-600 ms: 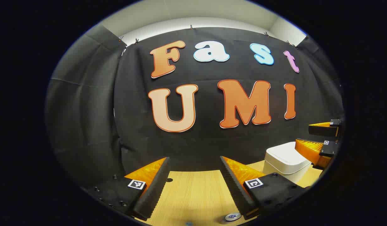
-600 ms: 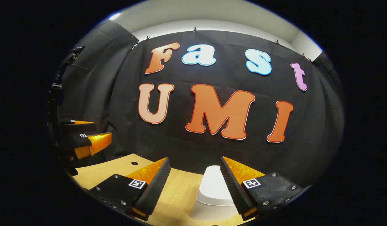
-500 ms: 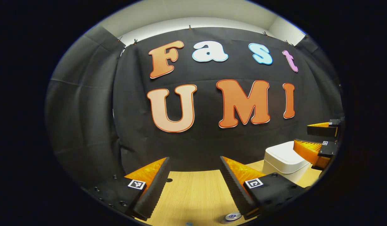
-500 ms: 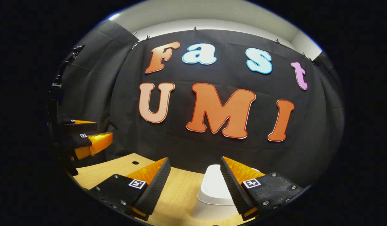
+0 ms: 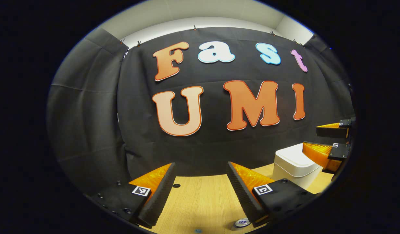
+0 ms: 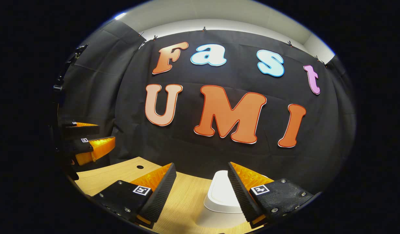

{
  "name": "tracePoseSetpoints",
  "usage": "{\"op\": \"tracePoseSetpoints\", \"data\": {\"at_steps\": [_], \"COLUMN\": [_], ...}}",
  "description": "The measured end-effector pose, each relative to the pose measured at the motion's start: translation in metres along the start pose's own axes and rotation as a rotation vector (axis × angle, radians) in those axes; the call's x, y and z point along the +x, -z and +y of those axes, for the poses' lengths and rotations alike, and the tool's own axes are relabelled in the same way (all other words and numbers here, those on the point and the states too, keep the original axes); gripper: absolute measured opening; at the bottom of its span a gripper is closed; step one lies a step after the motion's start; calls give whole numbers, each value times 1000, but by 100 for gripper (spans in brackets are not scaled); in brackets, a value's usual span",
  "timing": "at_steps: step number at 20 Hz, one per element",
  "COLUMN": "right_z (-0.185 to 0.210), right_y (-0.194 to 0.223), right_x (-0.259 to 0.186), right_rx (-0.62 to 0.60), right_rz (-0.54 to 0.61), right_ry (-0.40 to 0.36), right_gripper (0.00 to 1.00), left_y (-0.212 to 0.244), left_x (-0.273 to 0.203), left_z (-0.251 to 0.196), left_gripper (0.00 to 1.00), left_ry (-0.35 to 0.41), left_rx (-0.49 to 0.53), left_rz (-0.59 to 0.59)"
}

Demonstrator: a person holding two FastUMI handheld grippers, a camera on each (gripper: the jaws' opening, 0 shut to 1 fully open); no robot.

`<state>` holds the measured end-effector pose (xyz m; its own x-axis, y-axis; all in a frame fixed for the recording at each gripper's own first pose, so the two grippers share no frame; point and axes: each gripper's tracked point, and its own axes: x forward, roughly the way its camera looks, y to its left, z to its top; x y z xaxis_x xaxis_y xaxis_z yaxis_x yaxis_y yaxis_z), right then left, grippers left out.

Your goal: Press the lid of the desktop garbage bin to open it, pick up the crumpled paper on the desktop and throw it into the bin, then pick up the pop can on the desktop and drop it into the bin, and finally close the garbage bin lid.

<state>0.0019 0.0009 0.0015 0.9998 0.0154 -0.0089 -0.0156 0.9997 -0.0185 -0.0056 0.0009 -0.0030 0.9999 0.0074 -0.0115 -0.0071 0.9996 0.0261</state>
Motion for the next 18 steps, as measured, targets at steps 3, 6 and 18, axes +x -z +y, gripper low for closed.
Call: {"op": "tracePoseSetpoints", "data": {"at_steps": [3,6,18], "right_z": [-2,-7,-58], "right_y": [-3,-3,25], "right_x": [1,2,15], "right_rx": [2,7,-97], "right_rz": [-2,3,148], "right_ry": [2,8,76], "right_gripper": [96,96,89], "left_y": [-2,-3,10], "left_x": [-1,0,0], "left_z": [2,1,1], "left_gripper": [99,99,99], "left_ry": [-8,-9,-11], "left_rx": [7,10,27], "left_rz": [-8,-11,27]}}
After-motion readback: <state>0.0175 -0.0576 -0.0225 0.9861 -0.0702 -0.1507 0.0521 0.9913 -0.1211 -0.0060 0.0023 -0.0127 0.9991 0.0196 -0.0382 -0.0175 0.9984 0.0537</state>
